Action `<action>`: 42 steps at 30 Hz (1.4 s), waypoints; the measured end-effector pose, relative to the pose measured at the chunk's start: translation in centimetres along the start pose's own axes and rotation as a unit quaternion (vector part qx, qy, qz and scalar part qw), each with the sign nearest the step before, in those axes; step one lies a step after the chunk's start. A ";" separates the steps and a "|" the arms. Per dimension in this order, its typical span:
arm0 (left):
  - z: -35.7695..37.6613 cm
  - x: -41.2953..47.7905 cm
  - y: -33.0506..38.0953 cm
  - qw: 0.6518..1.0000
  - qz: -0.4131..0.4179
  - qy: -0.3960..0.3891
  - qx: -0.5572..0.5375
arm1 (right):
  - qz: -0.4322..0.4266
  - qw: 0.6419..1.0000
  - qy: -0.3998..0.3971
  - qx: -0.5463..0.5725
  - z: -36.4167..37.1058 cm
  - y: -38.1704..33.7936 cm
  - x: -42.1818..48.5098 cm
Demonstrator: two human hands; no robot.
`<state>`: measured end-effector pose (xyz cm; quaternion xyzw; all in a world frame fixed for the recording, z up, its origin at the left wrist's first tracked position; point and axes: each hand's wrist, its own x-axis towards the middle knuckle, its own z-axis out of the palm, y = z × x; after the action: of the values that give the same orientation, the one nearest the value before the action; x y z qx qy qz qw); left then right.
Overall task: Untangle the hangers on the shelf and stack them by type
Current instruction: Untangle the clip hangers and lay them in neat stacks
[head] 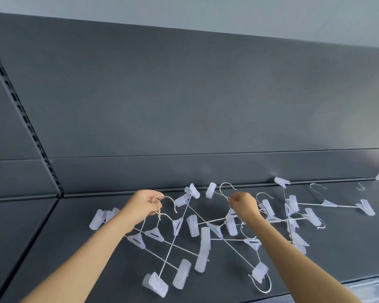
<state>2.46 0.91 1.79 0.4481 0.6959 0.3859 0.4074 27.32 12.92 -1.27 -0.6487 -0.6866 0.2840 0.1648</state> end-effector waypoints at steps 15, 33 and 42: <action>-4.1 -0.5 -0.3 0.987 -0.061 0.064 -0.131 | -0.017 0.994 0.086 0.063 -2.9 -0.2 1.8; -1.9 -1.2 1.1 0.981 -0.059 0.036 -0.182 | -0.076 0.871 -0.116 0.471 -3.6 -7.9 -1.8; -4.4 -2.0 1.2 0.982 0.001 0.074 -0.176 | -0.046 0.755 -0.158 0.635 -5.3 -8.2 -0.8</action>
<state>-0.64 -1.33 4.94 0.3402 0.6451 0.5348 0.4268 24.01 13.07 7.93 -0.3087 -0.3939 0.7453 0.4405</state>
